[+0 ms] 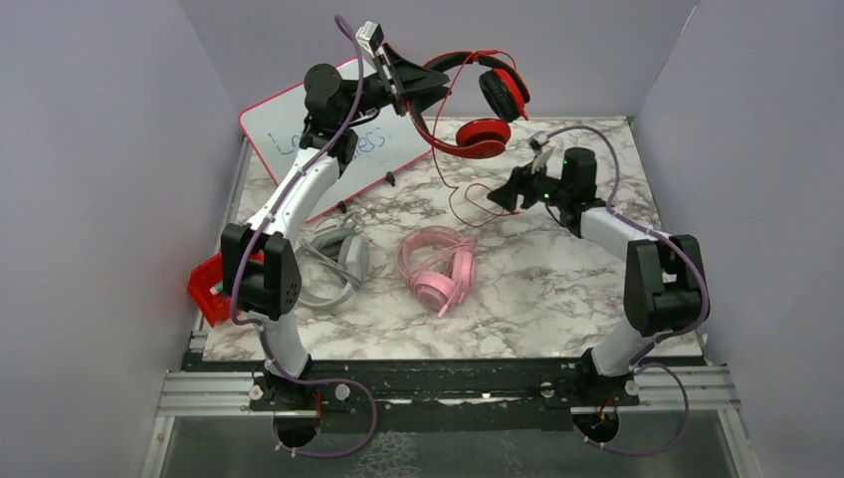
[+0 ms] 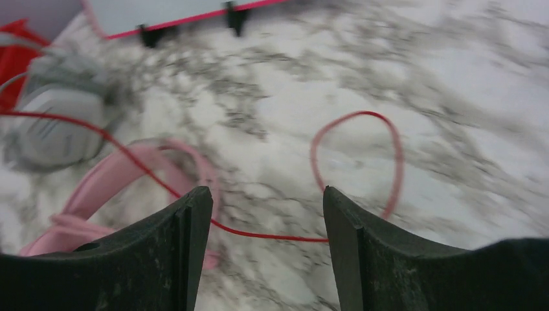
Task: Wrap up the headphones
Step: Wrap the headphones cable around the headphones.
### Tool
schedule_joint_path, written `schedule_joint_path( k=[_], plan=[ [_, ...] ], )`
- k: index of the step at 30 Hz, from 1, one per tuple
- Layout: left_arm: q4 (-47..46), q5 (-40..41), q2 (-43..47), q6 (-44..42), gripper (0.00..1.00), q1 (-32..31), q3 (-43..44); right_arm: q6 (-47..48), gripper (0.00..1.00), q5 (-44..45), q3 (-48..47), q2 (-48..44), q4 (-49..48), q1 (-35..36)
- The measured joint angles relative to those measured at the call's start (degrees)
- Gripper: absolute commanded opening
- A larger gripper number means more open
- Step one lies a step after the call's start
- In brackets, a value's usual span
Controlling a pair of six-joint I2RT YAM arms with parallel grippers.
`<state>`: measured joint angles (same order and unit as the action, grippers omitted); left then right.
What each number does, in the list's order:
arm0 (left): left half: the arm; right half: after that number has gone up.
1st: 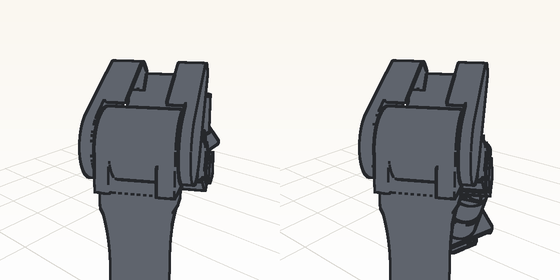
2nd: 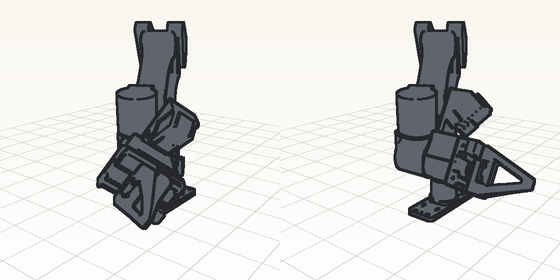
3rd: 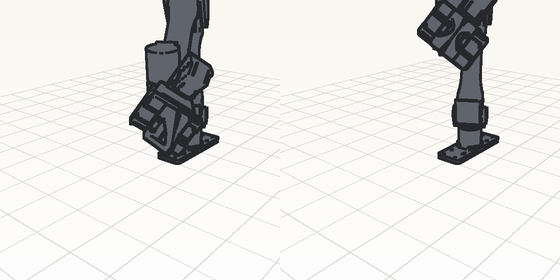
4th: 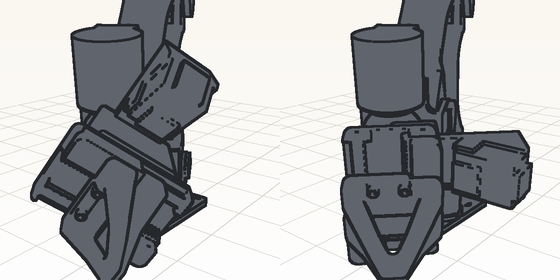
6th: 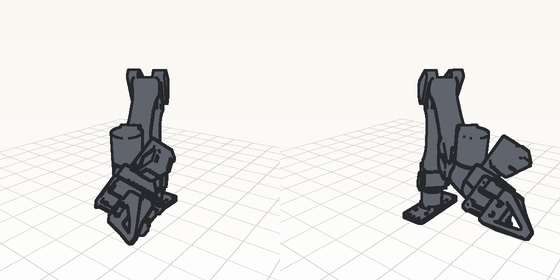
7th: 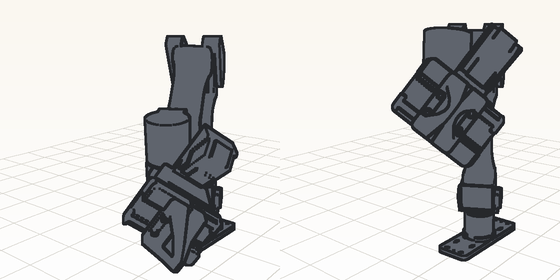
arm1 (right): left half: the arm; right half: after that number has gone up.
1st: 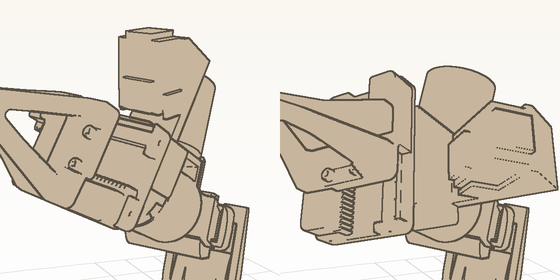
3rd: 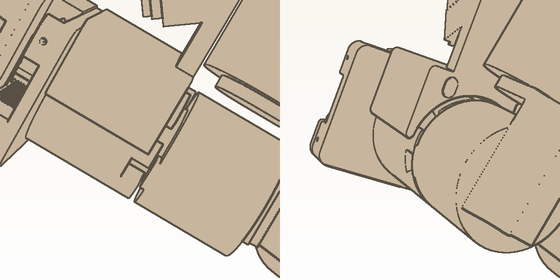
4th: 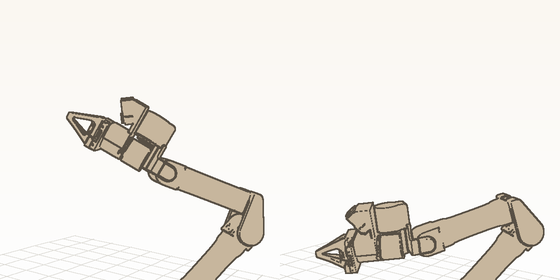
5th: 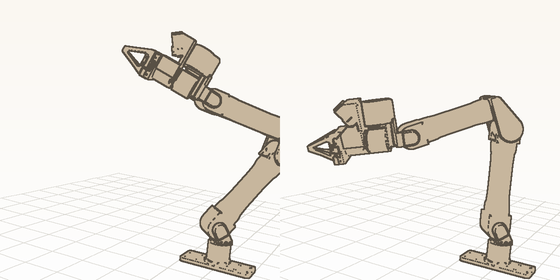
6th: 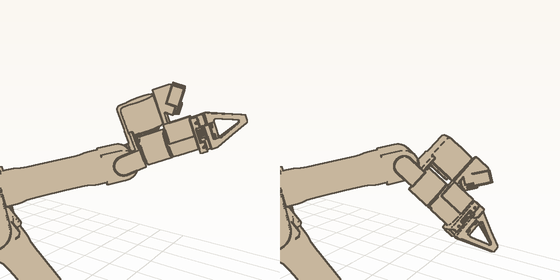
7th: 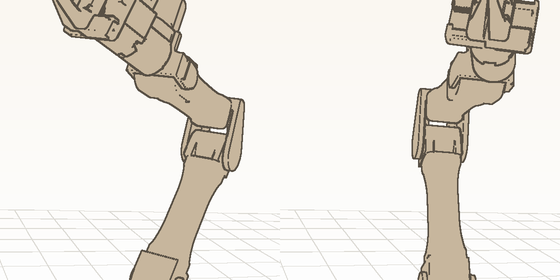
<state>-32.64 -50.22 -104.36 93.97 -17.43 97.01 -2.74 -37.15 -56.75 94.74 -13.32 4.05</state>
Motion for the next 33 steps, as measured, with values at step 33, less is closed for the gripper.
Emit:
schedule_joint_path(
  k=[33],
  plan=[
    [-0.57, 1.03, 0.07, 2.73, 0.0, 0.17, 4.24, -17.29, 0.54, -26.62, 6.36, 18.23, -43.85, 16.33]
  ],
)
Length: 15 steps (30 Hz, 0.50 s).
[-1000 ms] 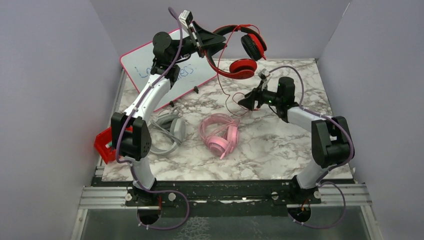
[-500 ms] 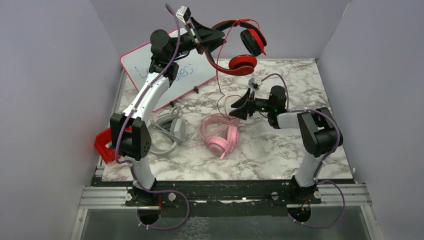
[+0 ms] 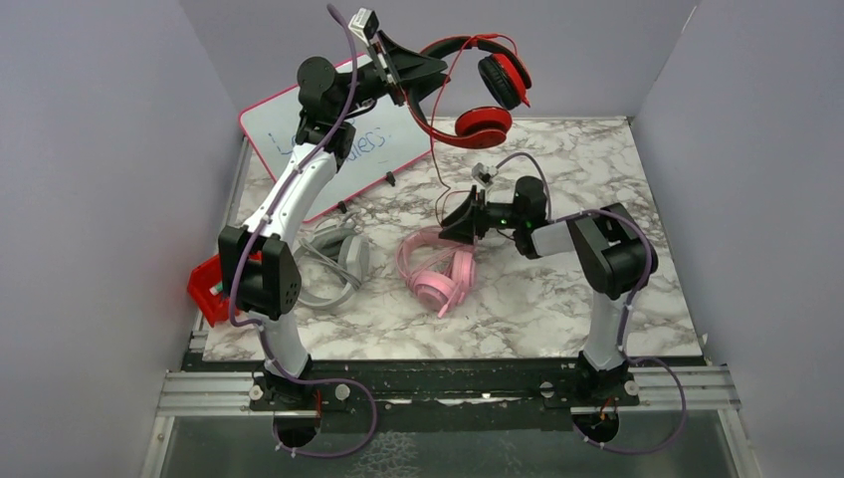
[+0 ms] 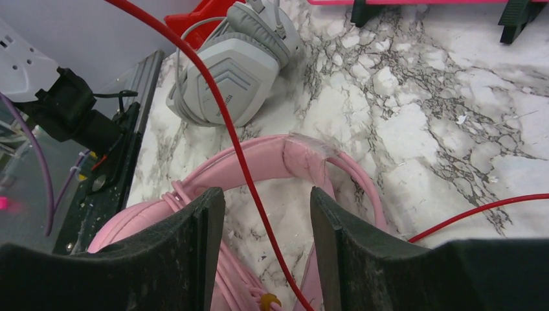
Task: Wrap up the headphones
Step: Wrap the headphones cable around the headphones.
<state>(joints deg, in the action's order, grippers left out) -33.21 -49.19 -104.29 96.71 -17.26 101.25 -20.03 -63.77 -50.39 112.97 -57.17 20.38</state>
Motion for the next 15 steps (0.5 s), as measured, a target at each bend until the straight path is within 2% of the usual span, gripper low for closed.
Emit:
schedule_joint_path(
  k=[4, 7, 9, 10, 11, 15],
  plan=[
    [0.0, 0.0, 0.0, 0.28, 0.0, 0.0, 1.11, -0.72, 0.47, 0.22, -0.59, 1.75, -0.7, 0.37],
    [-0.07, 0.0, 0.02, 0.59, 0.0, 0.0, 1.97, -0.94, 0.35, 1.09, -1.14, 3.1, -0.7, 0.55],
    [-0.04, -0.02, 0.02, 0.76, 0.0, 0.0, 2.36, -1.22, 0.19, 1.95, -1.11, 3.56, -0.81, 0.55],
    [-0.17, -0.02, 0.04, 0.87, 0.0, 0.0, 2.56, -1.55, 0.08, 2.45, -1.05, 3.63, -1.16, 0.55],
    [-0.2, -0.02, 0.04, 0.96, 0.0, 0.0, 2.58, -2.14, 0.03, 2.89, -0.94, 3.67, -1.84, 0.5],
    [-0.2, -0.09, 0.13, 1.05, 0.0, 0.0, 2.54, -5.88, 0.0, 4.48, -0.87, 3.67, -4.57, -0.57]
  ],
)
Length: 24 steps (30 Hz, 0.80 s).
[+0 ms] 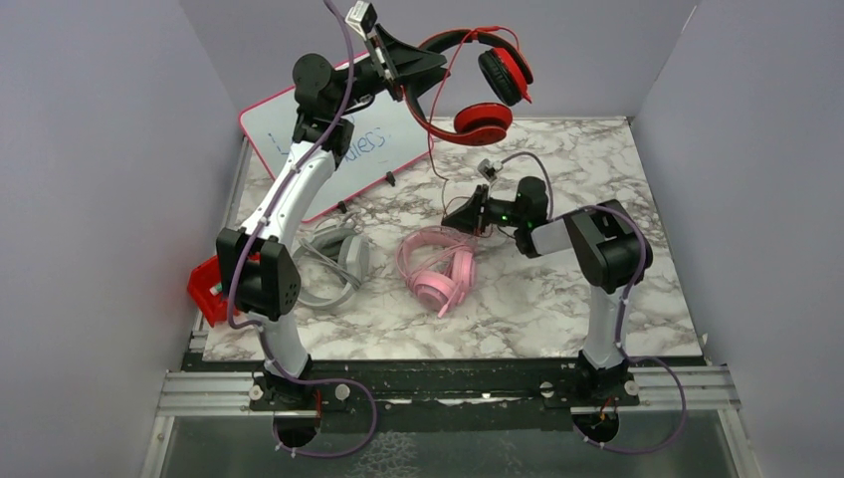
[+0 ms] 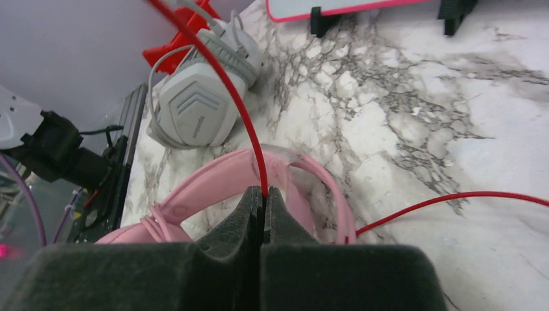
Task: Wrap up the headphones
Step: Wrap the headphones cable around the headphones.
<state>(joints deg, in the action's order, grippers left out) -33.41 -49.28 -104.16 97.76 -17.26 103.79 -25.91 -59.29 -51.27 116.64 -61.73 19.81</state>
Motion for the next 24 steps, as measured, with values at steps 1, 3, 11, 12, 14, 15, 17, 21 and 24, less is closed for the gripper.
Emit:
schedule_joint_path(
  k=[1, 3, 11, 12, 14, 15, 17, 21, 24],
  plan=[
    [-0.07, -0.09, 0.11, 0.0, 0.0, 0.0, -0.15, -0.81, 0.0, 0.57, -0.15, 0.0, -0.04, -0.5],
    [-0.39, -0.59, 0.7, 0.04, 0.0, 0.0, -1.05, -1.64, 0.0, 1.62, -1.53, 0.0, 1.95, -1.81],
    [-3.41, -6.38, 7.41, -2.86, 0.0, -0.24, -12.44, 0.94, 0.0, 4.28, -16.22, -0.04, 20.26, -9.05],
    [-3.69, -7.28, 7.82, -3.54, 0.0, -0.37, -13.35, 2.21, 0.0, 4.37, -18.82, -0.04, 23.67, -9.86],
    [-4.33, -9.29, 8.81, -5.7, 0.0, -1.03, -16.17, 4.79, 0.0, 4.42, -24.04, -0.13, 30.73, -11.23],
    [-4.61, -10.19, 9.18, -6.64, 0.0, -1.38, -17.59, 6.01, 0.0, 4.5, -26.45, -0.24, 34.07, -11.76],
    [-5.05, -11.93, 10.12, -9.09, 0.0, -2.03, -22.05, 8.31, 0.0, 4.81, -30.58, -0.85, 40.7, -12.55],
    [-3.17, -14.51, 10.25, -14.82, 0.0, -2.67, -28.85, 11.85, 0.0, 6.58, -38.21, -2.21, 52.35, -14.36],
    [0.57, -14.8, 9.94, -19.98, 0.0, -2.12, -29.92, 13.14, 0.0, 9.2, -41.99, -3.82, 58.84, -15.45]
  ],
)
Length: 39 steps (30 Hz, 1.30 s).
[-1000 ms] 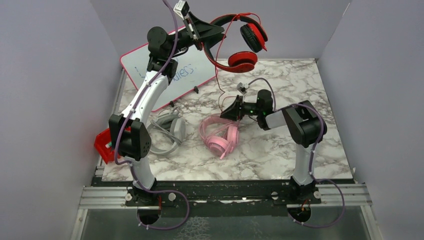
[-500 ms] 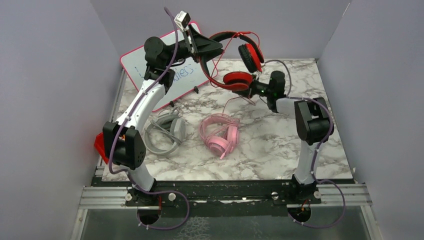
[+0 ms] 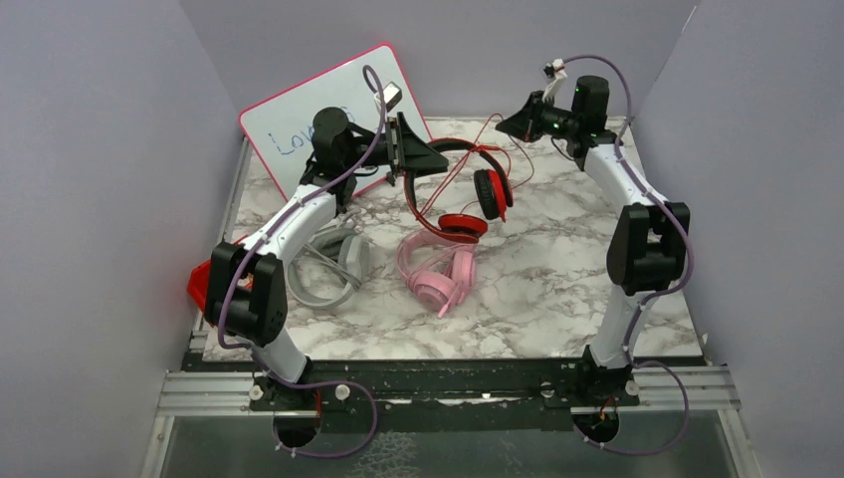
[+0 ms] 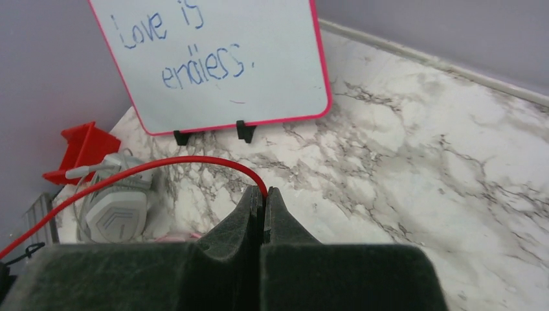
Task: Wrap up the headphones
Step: Wrap the headphones cable around the headphones.
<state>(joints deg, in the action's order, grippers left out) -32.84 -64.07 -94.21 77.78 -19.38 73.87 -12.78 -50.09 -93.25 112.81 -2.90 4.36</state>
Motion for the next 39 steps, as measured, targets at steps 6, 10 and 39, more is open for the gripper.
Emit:
schedule_joint_path(
  k=[6, 10, 39],
  plan=[
    [4.04, 0.04, -0.02, -7.39, 0.0, 1.53, -0.09, 1.53, 0.0, 5.27, -4.68, -3.56, 8.94, -1.38],
    [7.08, 0.37, -0.39, -11.34, 0.0, 2.14, -0.09, 2.43, 0.0, 6.21, -6.27, -5.38, 12.81, -1.46],
    [16.59, 24.83, -15.52, -19.5, 0.0, 3.3, 12.57, -0.72, 0.0, 5.44, -9.33, -15.63, 26.6, 4.79]
  ],
)
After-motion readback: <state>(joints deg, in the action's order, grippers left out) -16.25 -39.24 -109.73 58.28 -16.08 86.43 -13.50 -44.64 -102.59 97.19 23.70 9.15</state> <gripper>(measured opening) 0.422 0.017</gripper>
